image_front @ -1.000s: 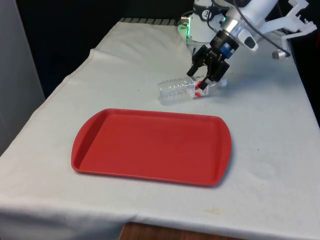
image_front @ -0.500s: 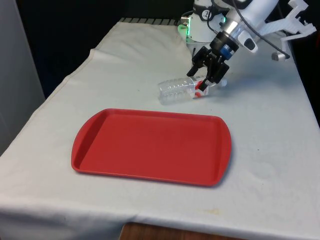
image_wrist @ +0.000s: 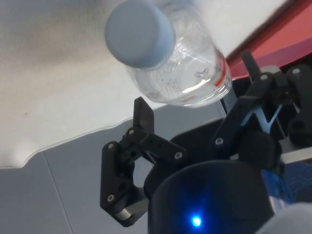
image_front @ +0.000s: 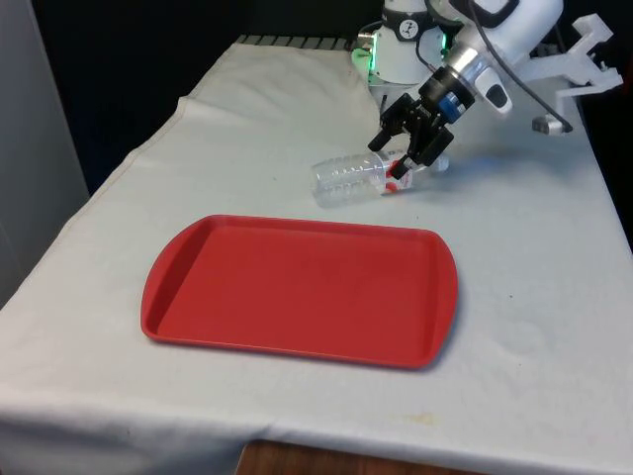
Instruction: Place the bottle upright on the tray.
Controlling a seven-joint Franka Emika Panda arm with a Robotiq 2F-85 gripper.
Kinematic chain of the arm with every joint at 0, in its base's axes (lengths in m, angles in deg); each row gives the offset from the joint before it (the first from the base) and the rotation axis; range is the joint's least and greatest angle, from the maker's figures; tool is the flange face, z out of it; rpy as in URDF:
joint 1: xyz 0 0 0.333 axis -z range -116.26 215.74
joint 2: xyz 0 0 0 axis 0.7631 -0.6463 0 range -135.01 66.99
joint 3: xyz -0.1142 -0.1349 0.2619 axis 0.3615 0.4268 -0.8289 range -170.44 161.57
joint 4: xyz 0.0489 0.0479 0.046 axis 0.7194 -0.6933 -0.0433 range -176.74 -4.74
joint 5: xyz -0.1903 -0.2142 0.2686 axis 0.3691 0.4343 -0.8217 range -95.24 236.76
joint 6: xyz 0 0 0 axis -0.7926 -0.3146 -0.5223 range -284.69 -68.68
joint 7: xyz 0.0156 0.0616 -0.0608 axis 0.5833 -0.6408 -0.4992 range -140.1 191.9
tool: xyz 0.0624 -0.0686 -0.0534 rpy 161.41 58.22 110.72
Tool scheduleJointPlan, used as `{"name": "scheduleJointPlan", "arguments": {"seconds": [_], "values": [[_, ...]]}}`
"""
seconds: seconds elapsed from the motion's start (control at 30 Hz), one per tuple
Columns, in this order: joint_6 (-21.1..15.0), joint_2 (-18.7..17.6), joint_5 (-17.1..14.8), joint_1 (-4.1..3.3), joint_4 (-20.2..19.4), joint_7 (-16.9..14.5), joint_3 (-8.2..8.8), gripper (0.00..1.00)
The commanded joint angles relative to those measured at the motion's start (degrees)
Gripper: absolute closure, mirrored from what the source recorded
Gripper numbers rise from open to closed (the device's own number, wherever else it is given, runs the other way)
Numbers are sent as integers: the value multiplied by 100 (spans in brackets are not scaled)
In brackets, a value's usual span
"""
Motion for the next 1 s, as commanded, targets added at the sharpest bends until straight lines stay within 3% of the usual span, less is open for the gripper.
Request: {"name": "scheduleJointPlan", "arguments": {"seconds": [0.0, 0.4, 0.6, 0.97], "values": [[11, 0, 69, -17, 11, 69, 0, 0], [6, -29, 0, 0, 6, 23, -6, 0], [-115, -206, 69, 17, 86, 166, 0, 0], [-57, -275, 40, -11, 115, 229, -11, 0]]}}
